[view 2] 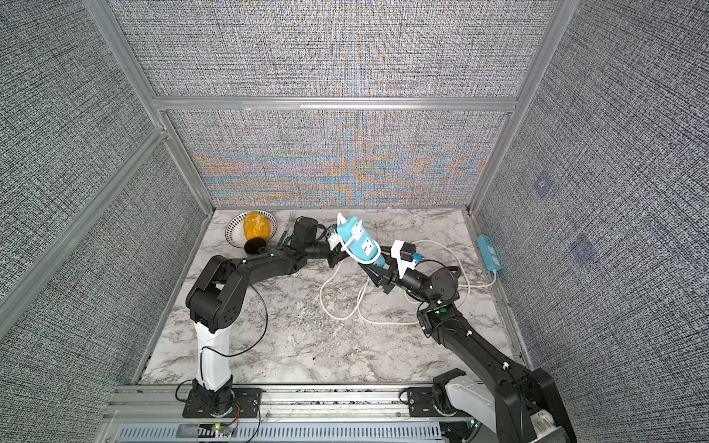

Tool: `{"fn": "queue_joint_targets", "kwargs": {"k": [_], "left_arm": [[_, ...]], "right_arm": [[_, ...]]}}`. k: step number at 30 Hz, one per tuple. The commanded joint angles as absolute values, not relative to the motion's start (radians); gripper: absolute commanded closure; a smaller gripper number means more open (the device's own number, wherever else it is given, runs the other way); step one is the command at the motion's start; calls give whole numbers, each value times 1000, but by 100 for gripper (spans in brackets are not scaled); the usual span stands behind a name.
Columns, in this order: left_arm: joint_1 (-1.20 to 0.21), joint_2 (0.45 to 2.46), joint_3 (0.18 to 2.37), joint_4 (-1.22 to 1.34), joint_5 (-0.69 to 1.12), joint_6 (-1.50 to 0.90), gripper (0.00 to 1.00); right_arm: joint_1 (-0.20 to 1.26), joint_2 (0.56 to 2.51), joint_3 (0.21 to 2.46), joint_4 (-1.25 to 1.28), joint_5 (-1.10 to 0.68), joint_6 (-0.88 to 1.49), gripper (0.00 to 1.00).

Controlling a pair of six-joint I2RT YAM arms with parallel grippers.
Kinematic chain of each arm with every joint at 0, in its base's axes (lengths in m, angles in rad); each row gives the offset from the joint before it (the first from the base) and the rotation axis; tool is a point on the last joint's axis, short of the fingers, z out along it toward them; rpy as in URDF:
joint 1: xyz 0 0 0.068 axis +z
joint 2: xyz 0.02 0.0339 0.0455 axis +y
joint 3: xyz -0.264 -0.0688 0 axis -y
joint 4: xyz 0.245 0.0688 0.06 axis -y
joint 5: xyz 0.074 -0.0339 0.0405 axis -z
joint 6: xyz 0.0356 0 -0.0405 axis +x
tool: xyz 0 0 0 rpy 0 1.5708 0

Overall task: Wrap the cord around the power strip
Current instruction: Wrap the power cord around the power strip.

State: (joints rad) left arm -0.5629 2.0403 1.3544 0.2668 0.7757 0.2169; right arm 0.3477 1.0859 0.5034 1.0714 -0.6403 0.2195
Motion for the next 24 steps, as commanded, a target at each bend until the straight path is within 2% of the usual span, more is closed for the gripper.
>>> {"fn": "queue_joint_targets", "kwargs": {"k": [1, 6, 9, 13, 15, 24], "left_arm": [[-592, 1997, 1372, 21, 753, 289, 100], [-626, 1856, 1347, -195, 674, 392, 100], [-645, 1762, 1307, -264, 641, 433, 100], [-674, 1730, 1332, -392, 616, 453, 100], [-704, 1740, 1371, -492, 590, 495, 100], [-801, 1641, 1489, -738, 331, 664, 100]], "right_arm": [[347, 1100, 522, 1229, -412, 256, 100], [348, 1066, 597, 902, -142, 135, 100], [332, 1041, 566, 886, -30, 121, 100], [295, 1033, 505, 980, 39, 187, 100], [293, 1038, 519, 939, 92, 191, 100], [272, 1099, 693, 433, 199, 36, 100]]}}
